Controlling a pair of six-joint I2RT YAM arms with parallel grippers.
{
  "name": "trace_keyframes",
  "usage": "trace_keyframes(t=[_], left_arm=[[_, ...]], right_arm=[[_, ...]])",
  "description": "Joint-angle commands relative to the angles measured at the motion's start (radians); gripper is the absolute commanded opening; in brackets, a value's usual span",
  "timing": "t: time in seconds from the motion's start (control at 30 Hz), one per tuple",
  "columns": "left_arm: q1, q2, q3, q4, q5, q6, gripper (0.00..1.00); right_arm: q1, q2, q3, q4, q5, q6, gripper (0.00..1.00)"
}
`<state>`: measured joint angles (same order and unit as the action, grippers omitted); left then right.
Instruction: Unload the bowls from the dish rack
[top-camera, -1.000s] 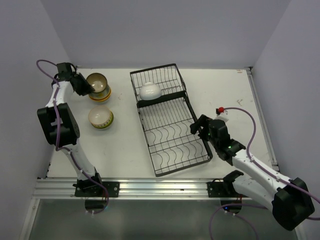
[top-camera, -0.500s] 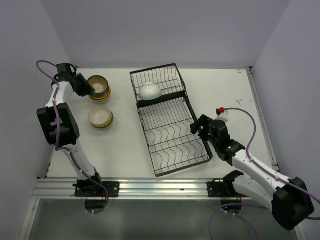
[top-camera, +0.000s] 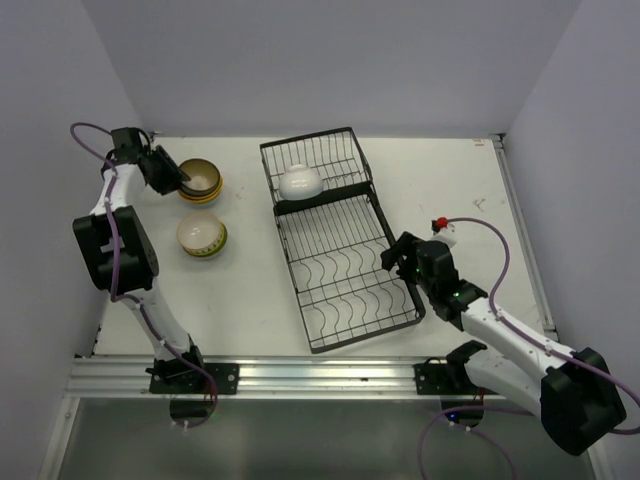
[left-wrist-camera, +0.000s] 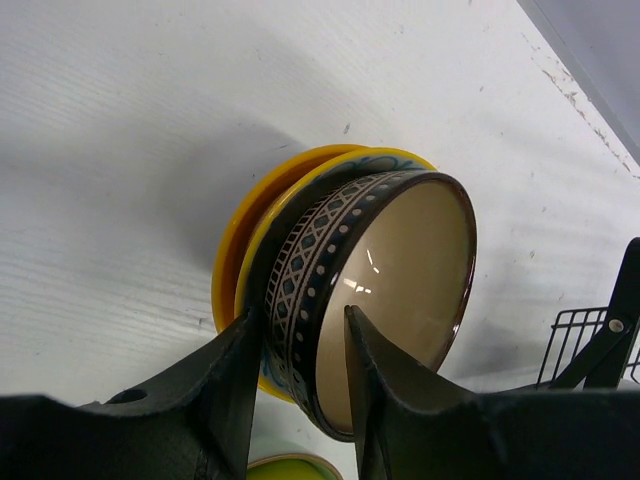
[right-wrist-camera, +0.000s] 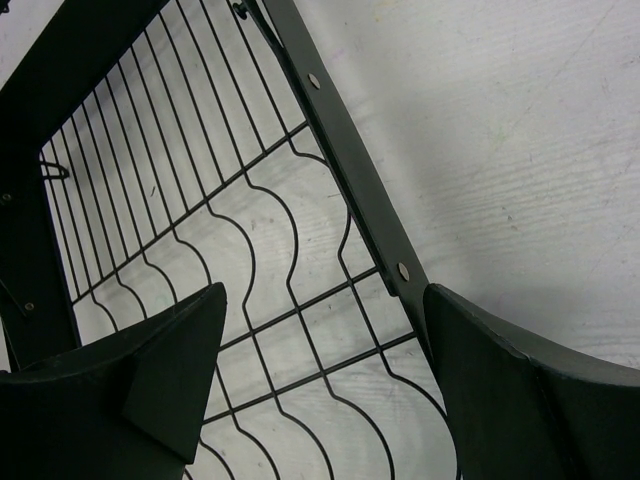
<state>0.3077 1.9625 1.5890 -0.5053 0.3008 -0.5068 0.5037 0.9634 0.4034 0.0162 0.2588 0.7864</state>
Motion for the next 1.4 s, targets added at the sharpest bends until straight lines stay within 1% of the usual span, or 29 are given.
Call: trace_keyframes(t=[0.0, 0.13, 0.37, 0.47, 0.5, 0.53, 0.67, 0.73, 0.87, 0.93, 1.23, 1.37], left_arm=[[0.007, -0.066, 0.019, 0.057, 0.026, -0.03, 0.41], [0.008, -0.076, 0.032, 0.06, 0.024, -0.035, 0.43], [0.008, -0.082, 0.048, 0.042, 0.012, -0.018, 0.42], [0.008, -0.094, 0.04, 0.039, -0.006, -0.007, 0.37], [0.01, -0.1, 0.037, 0.04, -0.008, -0.004, 0.34], [0.01, -0.111, 0.032, 0.04, -0.02, 0.001, 0.29], [0.014, -0.125, 0.029, 0.04, -0.04, 0.007, 0.22], [0.016, -0.128, 0.026, 0.039, -0.045, 0.014, 0.16], [0.019, -0.132, -0.006, 0.053, -0.043, 0.014, 0.12], [0.018, -0.139, -0.038, 0.073, -0.034, 0.013, 0.09], [0.018, -0.134, -0.139, 0.129, -0.029, 0.011, 0.08], [0.019, -0.122, -0.136, 0.129, -0.026, 0.013, 0.08]], right_arm=[[-0.004, 0.011, -0.008, 0.042, -0.021, 0.016, 0.84], [-0.005, 0.017, -0.009, 0.047, -0.027, 0.019, 0.84], [-0.005, 0.018, -0.014, 0.05, -0.03, 0.027, 0.84], [-0.008, 0.015, -0.011, 0.047, -0.032, 0.027, 0.84], [-0.008, 0.012, -0.012, 0.047, -0.033, 0.027, 0.84], [-0.008, 0.012, -0.009, 0.045, -0.033, 0.028, 0.84], [-0.008, 0.012, -0.003, 0.038, -0.039, 0.03, 0.84], [-0.01, 0.011, -0.002, 0.034, -0.041, 0.031, 0.84], [-0.01, 0.005, 0.008, 0.021, -0.044, 0.033, 0.83], [-0.01, 0.0, 0.009, 0.014, -0.046, 0.034, 0.83], [-0.008, -0.014, 0.006, 0.001, -0.041, 0.036, 0.83], [-0.008, -0.015, 0.005, -0.005, -0.039, 0.034, 0.83]])
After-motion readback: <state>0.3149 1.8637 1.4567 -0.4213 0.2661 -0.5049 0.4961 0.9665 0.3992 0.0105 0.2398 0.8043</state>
